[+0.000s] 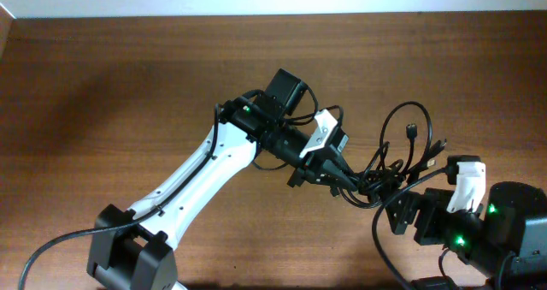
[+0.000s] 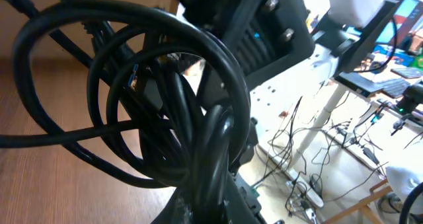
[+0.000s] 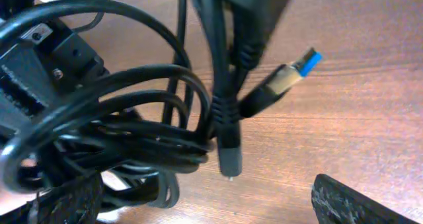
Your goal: Untangle cables
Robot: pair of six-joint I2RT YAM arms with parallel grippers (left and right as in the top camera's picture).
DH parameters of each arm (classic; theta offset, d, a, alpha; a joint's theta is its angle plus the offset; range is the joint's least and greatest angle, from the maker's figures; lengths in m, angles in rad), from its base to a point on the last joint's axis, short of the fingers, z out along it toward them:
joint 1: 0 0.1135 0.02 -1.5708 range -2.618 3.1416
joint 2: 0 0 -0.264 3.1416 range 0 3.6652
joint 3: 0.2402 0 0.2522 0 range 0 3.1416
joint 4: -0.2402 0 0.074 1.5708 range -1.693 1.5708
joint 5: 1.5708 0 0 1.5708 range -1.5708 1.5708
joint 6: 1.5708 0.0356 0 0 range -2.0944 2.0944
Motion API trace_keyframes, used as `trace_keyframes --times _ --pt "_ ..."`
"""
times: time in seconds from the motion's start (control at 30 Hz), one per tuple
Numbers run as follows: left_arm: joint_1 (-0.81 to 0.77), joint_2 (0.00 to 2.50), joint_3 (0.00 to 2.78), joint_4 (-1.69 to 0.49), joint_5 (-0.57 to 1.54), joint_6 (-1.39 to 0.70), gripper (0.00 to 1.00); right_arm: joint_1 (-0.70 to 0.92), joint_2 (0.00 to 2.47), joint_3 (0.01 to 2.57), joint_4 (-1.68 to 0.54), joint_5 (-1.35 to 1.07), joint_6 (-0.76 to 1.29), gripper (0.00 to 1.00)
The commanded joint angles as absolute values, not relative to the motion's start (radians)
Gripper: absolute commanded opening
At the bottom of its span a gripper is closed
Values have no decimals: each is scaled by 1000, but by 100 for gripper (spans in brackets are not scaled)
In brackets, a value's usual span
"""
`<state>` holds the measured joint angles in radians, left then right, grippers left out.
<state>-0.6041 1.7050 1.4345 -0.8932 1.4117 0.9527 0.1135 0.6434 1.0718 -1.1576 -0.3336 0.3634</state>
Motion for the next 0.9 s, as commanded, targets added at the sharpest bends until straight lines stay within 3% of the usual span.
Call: trace_keyframes --times 0.0,0.4,0.63,0.87 --pt "-579 1679 1449 -867 1566 954 0 110 641 1087 -1167 -306 432 99" --pt "-561 1675 1449 -791 1574 954 0 111 649 1087 -1150 -284 446 99" --pt "-565 1675 1449 -733 1574 954 0 111 826 1087 -1118 -302 340 99" --pt "-503 1675 1449 -734 1573 953 0 110 884 1087 -1179 -107 326 100"
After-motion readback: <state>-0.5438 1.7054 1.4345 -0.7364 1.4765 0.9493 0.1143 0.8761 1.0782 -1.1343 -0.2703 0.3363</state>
